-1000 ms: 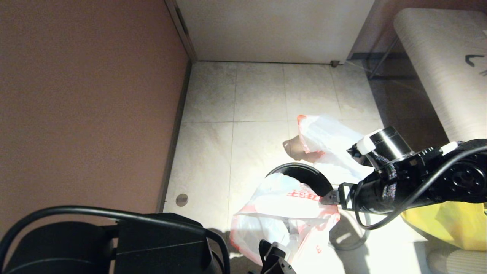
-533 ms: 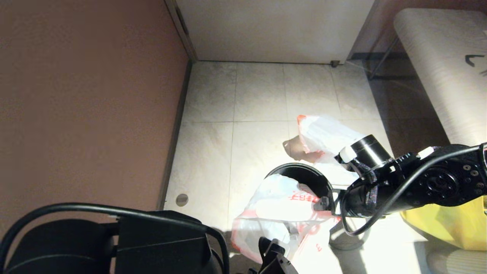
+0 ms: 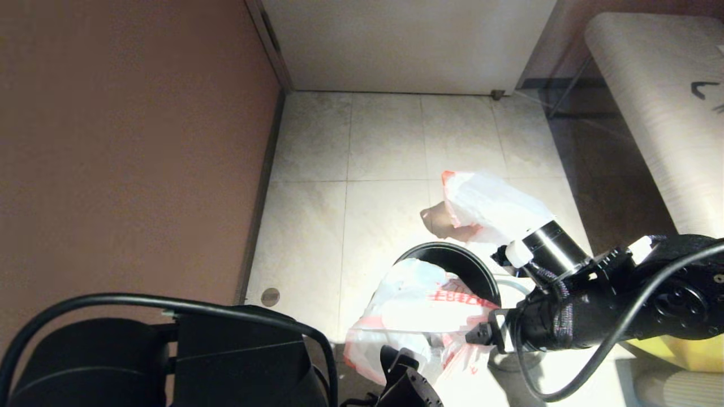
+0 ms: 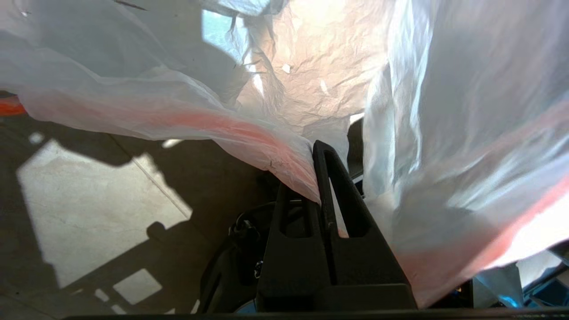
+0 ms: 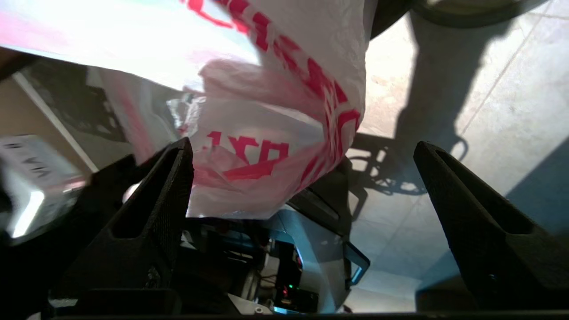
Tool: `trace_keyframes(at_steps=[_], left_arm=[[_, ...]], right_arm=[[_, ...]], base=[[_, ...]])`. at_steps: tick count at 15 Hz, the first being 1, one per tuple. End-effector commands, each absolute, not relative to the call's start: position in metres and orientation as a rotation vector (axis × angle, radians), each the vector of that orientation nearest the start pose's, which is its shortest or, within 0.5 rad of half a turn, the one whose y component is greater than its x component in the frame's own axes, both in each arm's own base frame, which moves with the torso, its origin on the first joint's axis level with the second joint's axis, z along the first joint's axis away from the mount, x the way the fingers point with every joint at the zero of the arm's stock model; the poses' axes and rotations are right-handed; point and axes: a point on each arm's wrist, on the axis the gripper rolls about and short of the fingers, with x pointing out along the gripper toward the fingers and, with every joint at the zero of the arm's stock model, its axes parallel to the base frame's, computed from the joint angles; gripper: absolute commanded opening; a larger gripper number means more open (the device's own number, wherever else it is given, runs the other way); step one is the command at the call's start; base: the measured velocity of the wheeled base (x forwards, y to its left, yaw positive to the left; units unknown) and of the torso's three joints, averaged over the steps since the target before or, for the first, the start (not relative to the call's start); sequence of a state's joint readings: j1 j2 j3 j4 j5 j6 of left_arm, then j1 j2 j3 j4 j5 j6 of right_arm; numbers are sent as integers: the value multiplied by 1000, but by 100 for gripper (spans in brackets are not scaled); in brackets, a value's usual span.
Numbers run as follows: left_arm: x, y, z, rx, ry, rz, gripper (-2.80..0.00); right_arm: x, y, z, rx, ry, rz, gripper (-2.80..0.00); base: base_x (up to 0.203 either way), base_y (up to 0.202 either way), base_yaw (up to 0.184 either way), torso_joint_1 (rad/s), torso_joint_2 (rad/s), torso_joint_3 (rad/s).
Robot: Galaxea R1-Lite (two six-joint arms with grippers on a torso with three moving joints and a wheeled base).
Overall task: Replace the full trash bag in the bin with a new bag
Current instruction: Put the new garbage bag on the trash can
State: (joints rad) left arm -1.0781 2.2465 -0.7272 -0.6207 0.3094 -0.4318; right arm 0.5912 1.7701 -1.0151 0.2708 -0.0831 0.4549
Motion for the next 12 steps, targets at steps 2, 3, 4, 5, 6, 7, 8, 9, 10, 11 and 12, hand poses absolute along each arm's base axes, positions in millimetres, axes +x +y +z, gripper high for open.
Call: trace_keyframes(at_steps=[2, 3, 4, 5, 6, 7, 8, 9, 10, 11, 12], left_arm=[[164, -288, -12, 188, 827, -533, -280], [165, -287, -11, 184, 825, -529, -280], [168, -285, -9, 175, 822, -519, -280], [172, -283, -5, 162, 814, -511, -280], [175, -281, -4, 154, 811, -503, -280], [176, -281, -3, 152, 811, -499, -280], [177, -280, -3, 151, 811, -497, -280], [177, -280, -4, 152, 812, -494, -280], [177, -278, -5, 154, 815, -489, -280], [179, -277, -6, 153, 818, -479, -280], [181, -276, -10, 157, 824, -468, -280]], right_arm=[[256, 167, 122, 45, 1060, 194, 0], [260, 170, 117, 50, 1042, 194, 0], [260, 170, 113, 42, 1045, 187, 0], [258, 170, 110, 33, 1054, 188, 0], [258, 169, 111, 35, 1053, 186, -280], [258, 168, 110, 34, 1058, 182, -280], [257, 167, 109, 32, 1063, 177, -280], [256, 166, 108, 30, 1068, 173, -280], [255, 163, 106, 32, 1075, 164, -280], [252, 159, 102, 27, 1093, 151, -280], [246, 154, 94, 15, 1125, 135, -280]], base=[[0, 0, 0, 0, 0, 0], [0, 0, 0, 0, 0, 0], [0, 0, 0, 0, 0, 0], [0, 0, 0, 0, 0, 0], [0, 0, 0, 0, 0, 0], [0, 0, 0, 0, 0, 0], [0, 0, 0, 0, 0, 0], [0, 0, 0, 0, 0, 0], [0, 0, 0, 0, 0, 0], [0, 0, 0, 0, 0, 0], [0, 0, 0, 0, 0, 0]])
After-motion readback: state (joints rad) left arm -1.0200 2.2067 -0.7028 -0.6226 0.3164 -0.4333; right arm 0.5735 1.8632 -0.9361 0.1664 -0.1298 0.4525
